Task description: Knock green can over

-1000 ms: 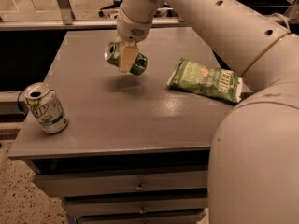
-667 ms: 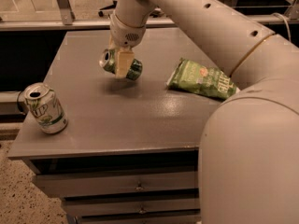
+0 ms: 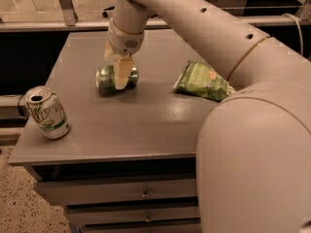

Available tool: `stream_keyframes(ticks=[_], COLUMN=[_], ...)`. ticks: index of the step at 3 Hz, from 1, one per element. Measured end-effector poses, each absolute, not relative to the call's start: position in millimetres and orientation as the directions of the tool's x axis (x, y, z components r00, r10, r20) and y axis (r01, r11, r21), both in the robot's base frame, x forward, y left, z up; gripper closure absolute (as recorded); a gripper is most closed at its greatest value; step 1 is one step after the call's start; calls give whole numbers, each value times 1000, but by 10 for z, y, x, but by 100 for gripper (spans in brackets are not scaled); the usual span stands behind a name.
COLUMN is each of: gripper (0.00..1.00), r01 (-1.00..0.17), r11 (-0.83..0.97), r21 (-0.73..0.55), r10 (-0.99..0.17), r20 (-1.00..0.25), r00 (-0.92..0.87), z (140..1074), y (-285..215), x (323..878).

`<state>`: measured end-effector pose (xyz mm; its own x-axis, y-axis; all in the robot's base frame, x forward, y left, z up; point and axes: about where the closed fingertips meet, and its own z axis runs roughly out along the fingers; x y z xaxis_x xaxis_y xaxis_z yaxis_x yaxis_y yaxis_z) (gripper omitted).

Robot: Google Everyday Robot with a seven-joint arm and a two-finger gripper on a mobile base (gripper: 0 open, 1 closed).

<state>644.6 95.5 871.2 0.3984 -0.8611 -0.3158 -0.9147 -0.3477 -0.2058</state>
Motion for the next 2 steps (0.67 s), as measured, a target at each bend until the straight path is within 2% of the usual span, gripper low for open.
stream_keyframes(ticks=[2], gripper=[0], r01=[-894], r11=[-406], r21=[-190], r10=[-841], r20=[-306], r00=[447], z=[8649], y=[1029], x=[6430])
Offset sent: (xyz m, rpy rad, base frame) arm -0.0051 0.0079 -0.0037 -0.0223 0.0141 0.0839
